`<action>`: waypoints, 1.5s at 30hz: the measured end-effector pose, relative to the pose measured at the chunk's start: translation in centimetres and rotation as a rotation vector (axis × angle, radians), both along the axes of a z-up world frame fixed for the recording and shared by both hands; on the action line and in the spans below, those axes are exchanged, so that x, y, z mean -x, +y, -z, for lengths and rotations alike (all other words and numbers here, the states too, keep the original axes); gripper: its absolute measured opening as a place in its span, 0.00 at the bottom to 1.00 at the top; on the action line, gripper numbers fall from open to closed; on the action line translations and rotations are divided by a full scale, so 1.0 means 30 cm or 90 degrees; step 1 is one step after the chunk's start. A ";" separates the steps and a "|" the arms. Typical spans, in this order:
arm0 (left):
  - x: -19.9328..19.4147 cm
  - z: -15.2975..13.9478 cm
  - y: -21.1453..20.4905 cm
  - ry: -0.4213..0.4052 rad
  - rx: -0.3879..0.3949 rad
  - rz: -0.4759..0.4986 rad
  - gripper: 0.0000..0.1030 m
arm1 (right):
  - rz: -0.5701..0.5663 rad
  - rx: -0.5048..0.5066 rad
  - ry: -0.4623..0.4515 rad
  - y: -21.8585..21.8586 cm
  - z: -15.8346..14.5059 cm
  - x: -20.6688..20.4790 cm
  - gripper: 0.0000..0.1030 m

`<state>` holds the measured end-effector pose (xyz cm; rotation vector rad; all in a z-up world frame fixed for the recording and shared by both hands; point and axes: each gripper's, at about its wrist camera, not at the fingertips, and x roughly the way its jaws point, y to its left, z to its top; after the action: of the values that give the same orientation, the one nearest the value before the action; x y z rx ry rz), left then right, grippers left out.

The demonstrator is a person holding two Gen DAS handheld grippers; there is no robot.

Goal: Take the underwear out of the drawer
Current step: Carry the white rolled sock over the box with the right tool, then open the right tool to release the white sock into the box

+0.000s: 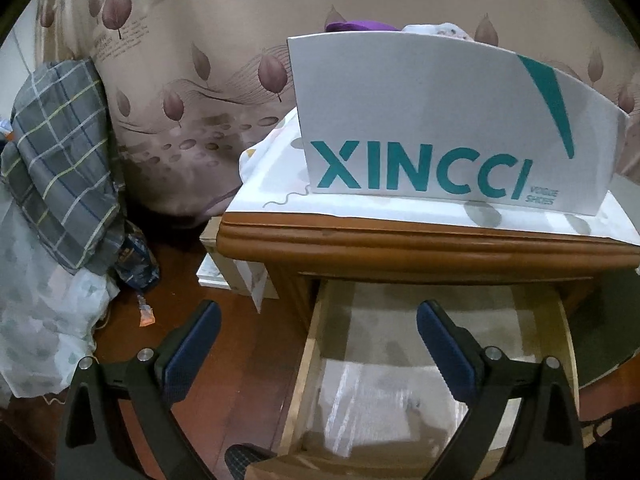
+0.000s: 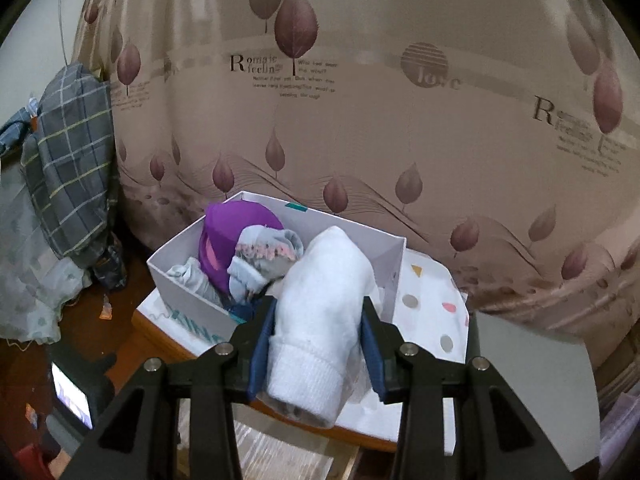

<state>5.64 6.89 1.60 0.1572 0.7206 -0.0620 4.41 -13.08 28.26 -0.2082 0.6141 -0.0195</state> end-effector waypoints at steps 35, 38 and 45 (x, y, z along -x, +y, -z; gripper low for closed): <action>-0.076 0.032 0.064 0.051 0.040 -0.043 0.95 | 0.085 0.026 0.132 0.013 0.240 -0.523 0.41; -0.077 0.036 0.067 0.052 0.037 -0.045 0.95 | 0.090 0.037 0.133 0.015 0.255 -0.554 0.41; -0.081 0.037 0.070 0.057 0.038 -0.046 0.95 | 0.099 0.056 0.133 0.025 0.267 -0.611 0.41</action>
<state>8.08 9.00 0.49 0.0721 0.8120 -0.0215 22.75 -12.34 20.26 -0.2484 0.8371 -0.1774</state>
